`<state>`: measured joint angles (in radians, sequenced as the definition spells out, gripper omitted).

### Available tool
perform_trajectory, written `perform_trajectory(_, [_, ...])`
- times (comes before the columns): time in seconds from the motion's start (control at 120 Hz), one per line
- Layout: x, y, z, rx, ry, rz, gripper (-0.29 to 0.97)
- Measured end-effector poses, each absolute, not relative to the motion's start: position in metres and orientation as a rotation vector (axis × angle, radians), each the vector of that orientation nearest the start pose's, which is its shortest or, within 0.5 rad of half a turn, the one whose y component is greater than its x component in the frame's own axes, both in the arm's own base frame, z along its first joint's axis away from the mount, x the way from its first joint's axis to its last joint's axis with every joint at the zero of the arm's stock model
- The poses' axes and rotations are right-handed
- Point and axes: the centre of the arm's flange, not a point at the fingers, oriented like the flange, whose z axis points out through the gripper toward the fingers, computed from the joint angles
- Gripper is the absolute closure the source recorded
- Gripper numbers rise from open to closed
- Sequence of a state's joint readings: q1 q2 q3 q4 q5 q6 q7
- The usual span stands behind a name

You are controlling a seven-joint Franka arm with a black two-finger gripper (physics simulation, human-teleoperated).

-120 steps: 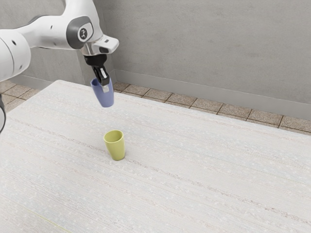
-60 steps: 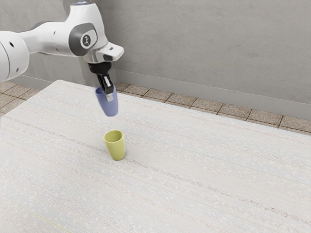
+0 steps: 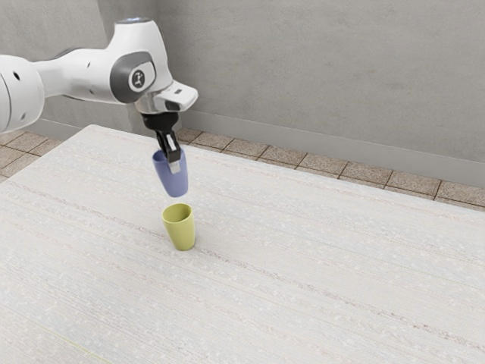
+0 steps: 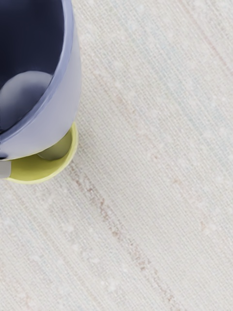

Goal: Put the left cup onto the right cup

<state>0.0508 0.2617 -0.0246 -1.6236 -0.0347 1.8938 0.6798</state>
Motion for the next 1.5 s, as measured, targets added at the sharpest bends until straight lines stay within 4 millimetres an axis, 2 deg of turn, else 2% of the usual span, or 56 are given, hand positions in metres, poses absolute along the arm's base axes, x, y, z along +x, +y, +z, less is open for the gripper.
perform_trajectory(0.192, [0.637, 0.009, 0.457, -3.015, 1.009, -0.022, 0.79])
perform_trajectory(0.933, [0.624, 0.006, 0.439, -3.021, 0.988, -0.024, 0.79])
perform_trajectory(1.5, [0.624, 0.006, 0.436, -3.025, 0.974, -0.024, 0.79])
